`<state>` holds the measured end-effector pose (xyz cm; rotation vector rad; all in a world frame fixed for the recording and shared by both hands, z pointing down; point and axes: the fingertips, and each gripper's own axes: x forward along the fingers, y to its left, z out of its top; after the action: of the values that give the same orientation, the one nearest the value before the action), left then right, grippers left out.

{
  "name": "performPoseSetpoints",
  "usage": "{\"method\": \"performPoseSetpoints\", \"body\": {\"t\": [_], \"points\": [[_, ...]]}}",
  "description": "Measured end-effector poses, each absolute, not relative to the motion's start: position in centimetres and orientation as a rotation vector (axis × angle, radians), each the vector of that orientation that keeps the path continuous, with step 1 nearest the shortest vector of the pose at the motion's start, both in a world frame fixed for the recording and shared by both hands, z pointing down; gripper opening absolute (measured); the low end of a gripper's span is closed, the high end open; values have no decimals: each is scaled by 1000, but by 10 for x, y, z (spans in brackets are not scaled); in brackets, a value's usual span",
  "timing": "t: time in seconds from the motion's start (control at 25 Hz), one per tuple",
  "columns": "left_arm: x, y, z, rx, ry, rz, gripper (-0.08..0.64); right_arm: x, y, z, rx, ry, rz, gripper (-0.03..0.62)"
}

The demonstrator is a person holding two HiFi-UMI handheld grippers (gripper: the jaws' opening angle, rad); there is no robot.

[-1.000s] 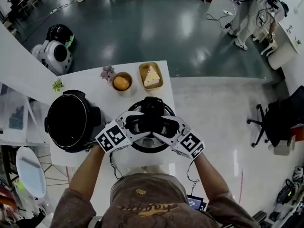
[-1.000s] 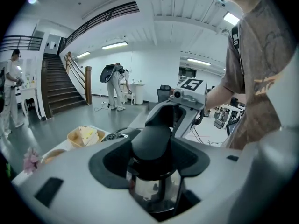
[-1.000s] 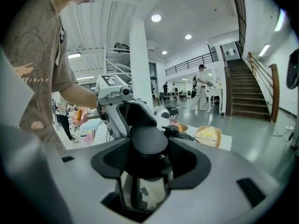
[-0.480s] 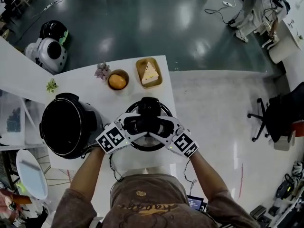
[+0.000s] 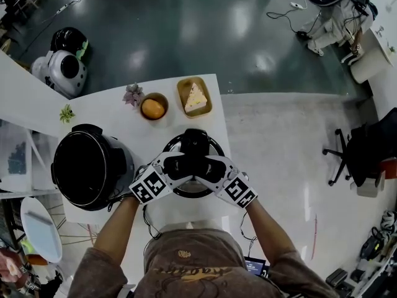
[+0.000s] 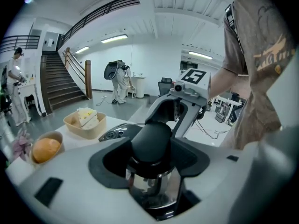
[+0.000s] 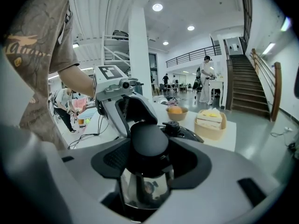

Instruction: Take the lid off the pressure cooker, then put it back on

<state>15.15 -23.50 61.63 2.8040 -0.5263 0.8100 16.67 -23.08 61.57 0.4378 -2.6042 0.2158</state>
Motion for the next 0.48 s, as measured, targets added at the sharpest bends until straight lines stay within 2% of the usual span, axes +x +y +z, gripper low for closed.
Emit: {"method": "performPoseSetpoints", "body": {"t": [0.2,0.48], "points": [[151,-235,617,2779,-534,828,273,167,-230,616,430,-2590,210,258],[135,-241,582,2737,-768,636,282,185,-237,588,631,-2616,264,261]]}}
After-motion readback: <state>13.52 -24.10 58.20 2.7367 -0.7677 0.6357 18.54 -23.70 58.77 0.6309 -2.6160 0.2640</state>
